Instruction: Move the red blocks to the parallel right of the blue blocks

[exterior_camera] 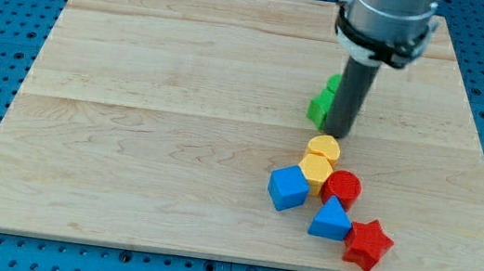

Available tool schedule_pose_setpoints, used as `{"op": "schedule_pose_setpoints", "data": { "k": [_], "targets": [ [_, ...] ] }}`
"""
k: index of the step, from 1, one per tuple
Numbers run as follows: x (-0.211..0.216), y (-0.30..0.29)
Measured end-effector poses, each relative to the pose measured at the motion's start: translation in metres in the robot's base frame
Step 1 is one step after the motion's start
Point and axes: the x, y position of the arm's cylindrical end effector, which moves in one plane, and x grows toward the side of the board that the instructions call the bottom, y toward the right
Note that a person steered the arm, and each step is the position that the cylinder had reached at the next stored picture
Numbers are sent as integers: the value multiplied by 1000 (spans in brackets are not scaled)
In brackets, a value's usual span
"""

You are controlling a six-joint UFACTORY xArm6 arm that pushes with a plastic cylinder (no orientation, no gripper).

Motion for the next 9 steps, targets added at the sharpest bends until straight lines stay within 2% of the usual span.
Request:
{"op": "schedule_pose_setpoints", "data": {
  "k": [1, 2, 4, 5, 8, 9],
  "targets": [
    [-40, -1],
    [-48, 50],
    [114, 203],
    [186, 218],
    [187, 192],
    [188, 165]
  ]
}}
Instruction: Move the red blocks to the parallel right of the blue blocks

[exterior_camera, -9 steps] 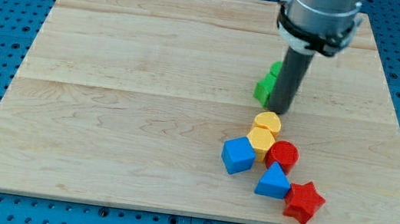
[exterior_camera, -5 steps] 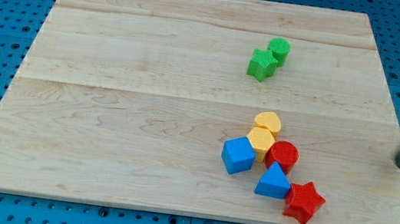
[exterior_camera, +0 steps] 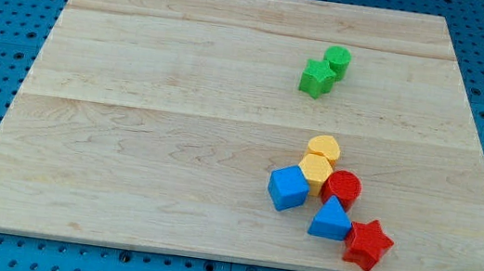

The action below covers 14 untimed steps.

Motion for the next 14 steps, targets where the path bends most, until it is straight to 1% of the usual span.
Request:
{"op": "schedule_pose_setpoints", "data": {
  "k": [1, 2, 3, 4, 5, 6, 7, 8, 10, 11, 12, 13, 14],
  "targets": [
    [0, -14],
    [0, -53],
    [0, -113],
    [1, -137],
    [0, -174],
    [-13, -195],
    [-26, -184],
    [-5, -135],
    [0, -119],
    [0, -123],
    [-6, -141],
    [-18, -131],
    [-20, -115]
  ]
}}
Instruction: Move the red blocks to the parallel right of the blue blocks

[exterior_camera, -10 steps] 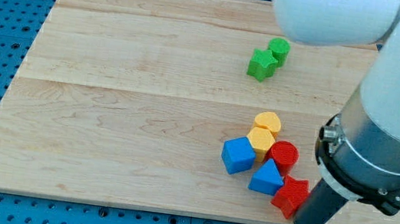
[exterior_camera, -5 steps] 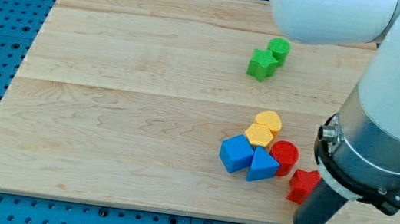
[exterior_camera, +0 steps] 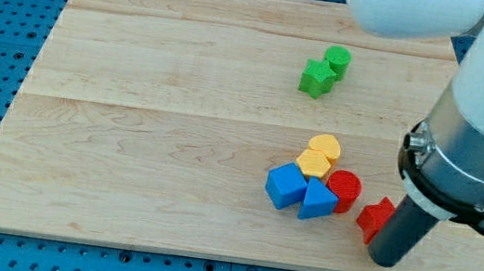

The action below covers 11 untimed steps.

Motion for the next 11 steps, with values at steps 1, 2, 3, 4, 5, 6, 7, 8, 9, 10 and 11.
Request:
{"op": "schedule_pose_setpoints", "data": {
  "k": [1, 2, 3, 4, 5, 6, 7, 8, 9, 10, 11],
  "targets": [
    [-20, -11],
    [-43, -41],
    [-66, -57],
    [-65, -57],
    [-65, -65],
    [-65, -80],
    [-83, -110],
    [-113, -125],
    [-139, -85],
    [-139, -63],
    [-139, -87]
  ]
}}
